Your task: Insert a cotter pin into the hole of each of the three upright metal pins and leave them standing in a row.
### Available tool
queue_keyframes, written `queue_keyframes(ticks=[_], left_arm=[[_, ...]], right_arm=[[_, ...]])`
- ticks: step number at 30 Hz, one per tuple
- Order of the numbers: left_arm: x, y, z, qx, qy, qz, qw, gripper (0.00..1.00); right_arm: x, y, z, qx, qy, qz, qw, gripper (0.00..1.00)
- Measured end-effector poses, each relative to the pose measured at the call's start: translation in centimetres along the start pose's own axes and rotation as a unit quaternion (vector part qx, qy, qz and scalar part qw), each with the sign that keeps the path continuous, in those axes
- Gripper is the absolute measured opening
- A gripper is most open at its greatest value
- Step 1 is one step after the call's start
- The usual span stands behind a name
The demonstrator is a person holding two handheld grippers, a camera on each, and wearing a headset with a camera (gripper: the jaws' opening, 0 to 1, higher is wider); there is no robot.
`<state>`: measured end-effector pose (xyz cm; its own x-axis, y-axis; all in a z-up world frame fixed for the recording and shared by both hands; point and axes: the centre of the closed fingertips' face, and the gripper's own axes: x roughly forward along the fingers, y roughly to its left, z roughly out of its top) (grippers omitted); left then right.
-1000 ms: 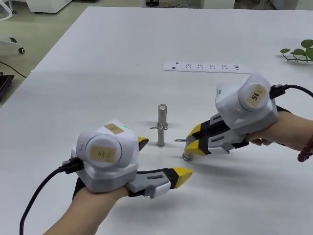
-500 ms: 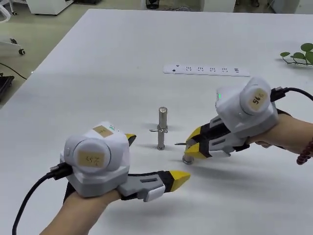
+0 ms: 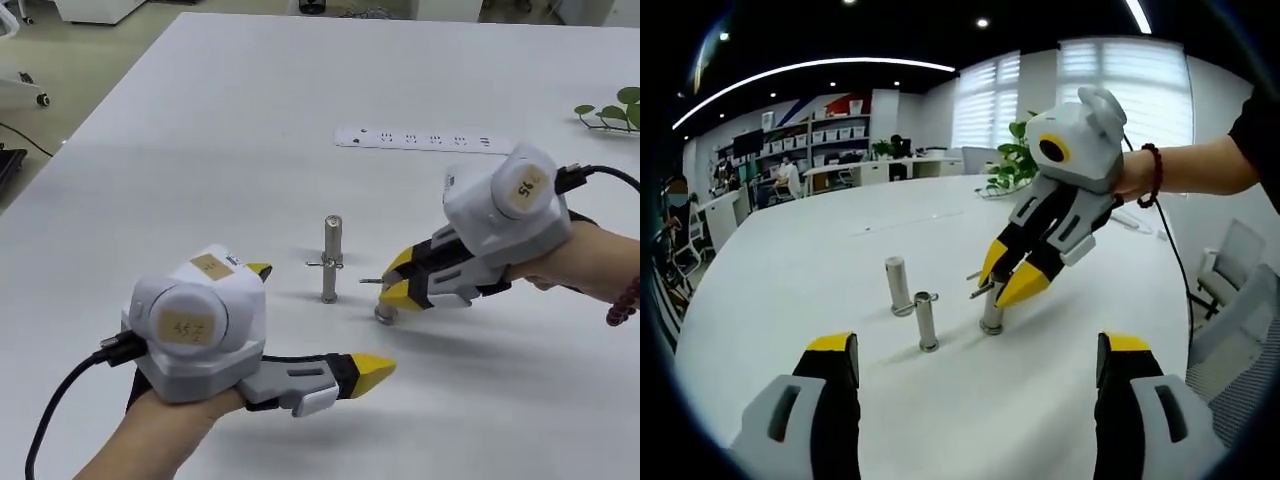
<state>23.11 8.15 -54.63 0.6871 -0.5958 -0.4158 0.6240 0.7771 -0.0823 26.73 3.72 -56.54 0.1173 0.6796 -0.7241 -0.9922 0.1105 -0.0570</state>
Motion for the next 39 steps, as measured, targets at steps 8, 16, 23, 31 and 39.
queue_keyframes(ticks=[8, 16, 23, 31, 39], left_arm=[[-0.2, 0.5, -0.2, -0.011, 0.002, 0.004, 0.9999, 0.99], [-0.2, 0.5, -0.4, -0.015, 0.005, 0.003, 0.9999, 0.98], [-0.2, 0.4, -0.3, -0.013, 0.003, 0.0, 0.9999, 0.98], [-0.1, 0.1, -0.4, -0.013, 0.005, -0.004, 0.9999, 0.97], [0.0, 0.1, -0.4, -0.011, 0.004, -0.005, 0.9999, 0.98]], right_arm=[[0.0, -0.6, 0.1, 0.002, 0.002, -0.002, 1.0, 0.08], [0.4, -0.9, -0.1, 0.003, 0.007, 0.001, 1.0, 0.08], [0.5, -1.3, 0.0, 0.006, 0.006, 0.0, 1.0, 0.08], [0.5, -1.4, -0.1, 0.008, 0.001, 0.012, 0.9999, 0.09], [0.5, -1.7, 0.0, 0.002, 0.004, 0.012, 0.9999, 0.09]])
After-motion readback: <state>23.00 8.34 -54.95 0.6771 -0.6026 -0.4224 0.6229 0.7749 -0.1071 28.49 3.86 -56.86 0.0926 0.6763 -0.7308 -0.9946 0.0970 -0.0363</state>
